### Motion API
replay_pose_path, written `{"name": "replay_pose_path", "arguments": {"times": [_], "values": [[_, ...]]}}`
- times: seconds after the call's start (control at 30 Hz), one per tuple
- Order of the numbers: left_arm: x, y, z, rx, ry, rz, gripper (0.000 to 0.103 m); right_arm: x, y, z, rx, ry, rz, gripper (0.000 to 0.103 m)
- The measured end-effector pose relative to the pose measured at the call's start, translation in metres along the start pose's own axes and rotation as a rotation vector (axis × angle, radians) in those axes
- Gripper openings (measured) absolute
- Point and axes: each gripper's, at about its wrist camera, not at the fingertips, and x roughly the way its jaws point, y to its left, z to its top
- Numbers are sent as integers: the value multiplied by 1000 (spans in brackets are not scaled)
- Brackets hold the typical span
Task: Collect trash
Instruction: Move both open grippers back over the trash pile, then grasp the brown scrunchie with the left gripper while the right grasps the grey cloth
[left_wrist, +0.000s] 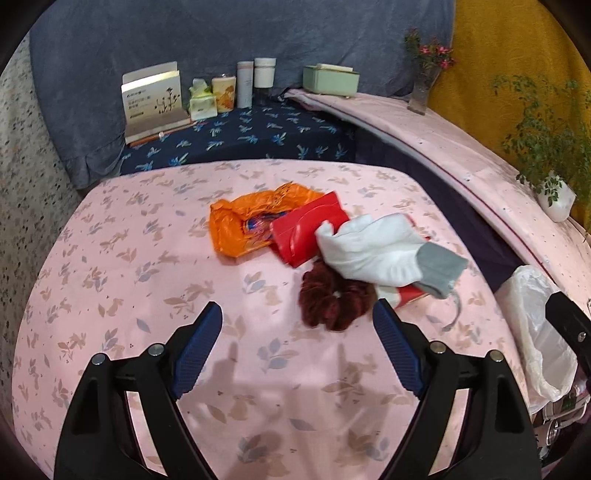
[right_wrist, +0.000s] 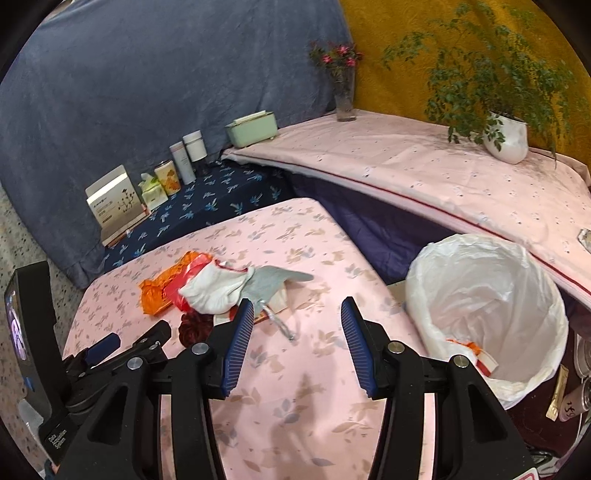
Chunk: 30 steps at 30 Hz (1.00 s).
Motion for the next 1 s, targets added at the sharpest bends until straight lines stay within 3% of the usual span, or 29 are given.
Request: {"name": "replay_pose_path", "arguments": {"times": [0.57, 0.8, 0.93, 1.0], "values": [[63, 0, 10, -2, 99, -51, 78, 83, 26, -4, 6, 112, 23, 49], [83, 1, 9, -35, 150, -96, 52, 115, 23, -2, 32, 152, 37, 45], [84, 0, 8, -35, 163, -132, 25, 125, 24, -5, 35, 172, 55, 27], [81, -3, 6, -27, 157, -131, 23, 125, 25, -7, 39, 174, 76, 17]]}}
